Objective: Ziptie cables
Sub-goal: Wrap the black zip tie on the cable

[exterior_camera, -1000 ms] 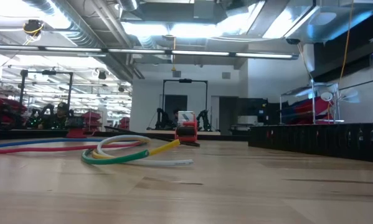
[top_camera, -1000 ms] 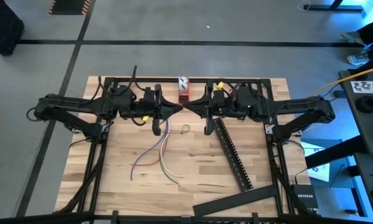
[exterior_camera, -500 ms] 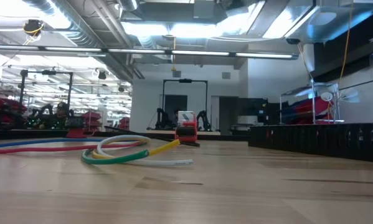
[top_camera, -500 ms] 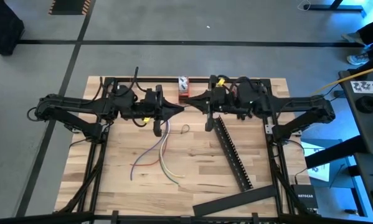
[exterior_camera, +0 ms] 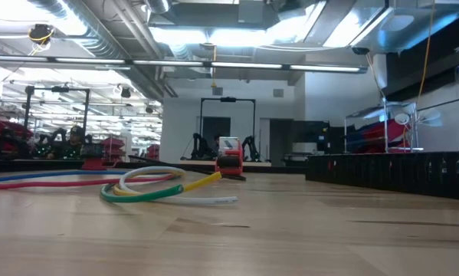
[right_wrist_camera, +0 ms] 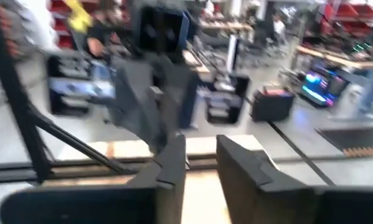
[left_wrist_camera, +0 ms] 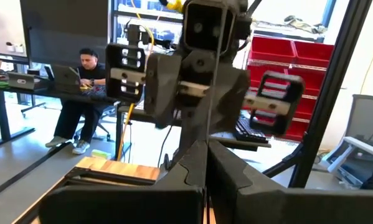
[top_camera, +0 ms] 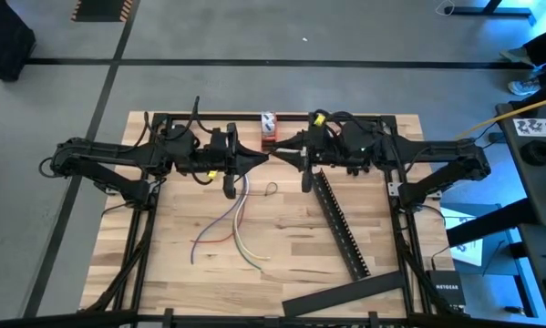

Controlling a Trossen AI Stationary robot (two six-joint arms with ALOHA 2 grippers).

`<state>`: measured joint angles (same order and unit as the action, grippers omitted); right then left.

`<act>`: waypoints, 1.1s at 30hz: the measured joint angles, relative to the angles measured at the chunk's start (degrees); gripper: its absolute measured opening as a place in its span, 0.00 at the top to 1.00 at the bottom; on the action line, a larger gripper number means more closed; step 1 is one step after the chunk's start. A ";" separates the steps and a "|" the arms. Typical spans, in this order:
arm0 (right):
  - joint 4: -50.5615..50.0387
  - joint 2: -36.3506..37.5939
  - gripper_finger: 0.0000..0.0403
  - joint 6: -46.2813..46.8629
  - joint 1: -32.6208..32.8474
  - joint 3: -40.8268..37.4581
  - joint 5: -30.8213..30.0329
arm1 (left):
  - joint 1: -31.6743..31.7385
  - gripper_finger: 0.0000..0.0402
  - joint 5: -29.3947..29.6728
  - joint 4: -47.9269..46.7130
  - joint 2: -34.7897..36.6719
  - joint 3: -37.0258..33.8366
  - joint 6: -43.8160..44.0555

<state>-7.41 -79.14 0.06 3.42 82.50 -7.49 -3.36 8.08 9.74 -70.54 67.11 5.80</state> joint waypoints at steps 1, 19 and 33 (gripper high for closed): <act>1.24 0.01 0.74 0.04 -0.01 0.00 1.10 | 0.00 1.00 -0.02 -0.02 0.00 0.00 -0.02; 4.60 -0.52 0.99 -0.34 -0.06 0.02 0.23 | 0.03 1.00 0.20 -0.43 0.00 0.00 -0.22; 3.32 -0.54 1.00 -0.38 -0.10 0.41 5.21 | 0.07 0.74 -0.70 -14.32 0.07 5.29 1.60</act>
<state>-4.09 -79.68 -0.32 3.31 82.91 -2.28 -3.29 7.37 -4.58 -70.48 72.41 7.40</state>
